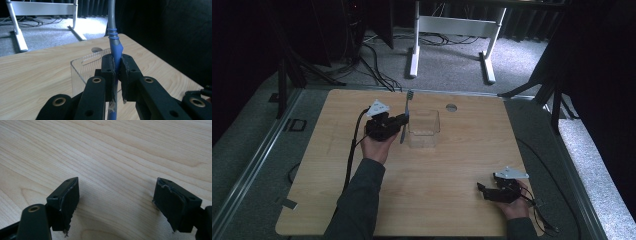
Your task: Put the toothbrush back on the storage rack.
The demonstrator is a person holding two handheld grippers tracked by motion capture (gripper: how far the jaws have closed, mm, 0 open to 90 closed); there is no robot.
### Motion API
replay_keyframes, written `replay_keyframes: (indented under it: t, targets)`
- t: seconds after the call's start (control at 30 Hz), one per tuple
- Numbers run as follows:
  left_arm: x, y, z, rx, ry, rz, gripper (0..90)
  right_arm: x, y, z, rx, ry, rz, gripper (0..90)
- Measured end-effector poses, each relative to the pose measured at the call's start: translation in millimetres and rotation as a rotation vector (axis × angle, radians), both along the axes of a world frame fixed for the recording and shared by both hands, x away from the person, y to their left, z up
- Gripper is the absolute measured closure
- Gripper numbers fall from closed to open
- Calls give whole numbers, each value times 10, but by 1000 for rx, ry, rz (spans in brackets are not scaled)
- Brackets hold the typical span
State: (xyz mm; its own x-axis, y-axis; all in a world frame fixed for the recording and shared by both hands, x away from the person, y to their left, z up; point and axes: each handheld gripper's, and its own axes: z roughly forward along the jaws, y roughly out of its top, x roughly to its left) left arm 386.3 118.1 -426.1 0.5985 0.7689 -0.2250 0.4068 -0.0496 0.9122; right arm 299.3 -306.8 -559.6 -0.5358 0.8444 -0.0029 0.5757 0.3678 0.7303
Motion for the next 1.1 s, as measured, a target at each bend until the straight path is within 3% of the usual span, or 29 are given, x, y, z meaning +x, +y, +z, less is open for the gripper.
replay_keyframes:
  t: [0.6,1.1]
  targets:
    - [44,-3,-16,-81,-6,24,819,1,0,0,0,0,0,207]
    - [95,-64,-72,-99,-6,35,819,3,0,0,0,0,1,207]
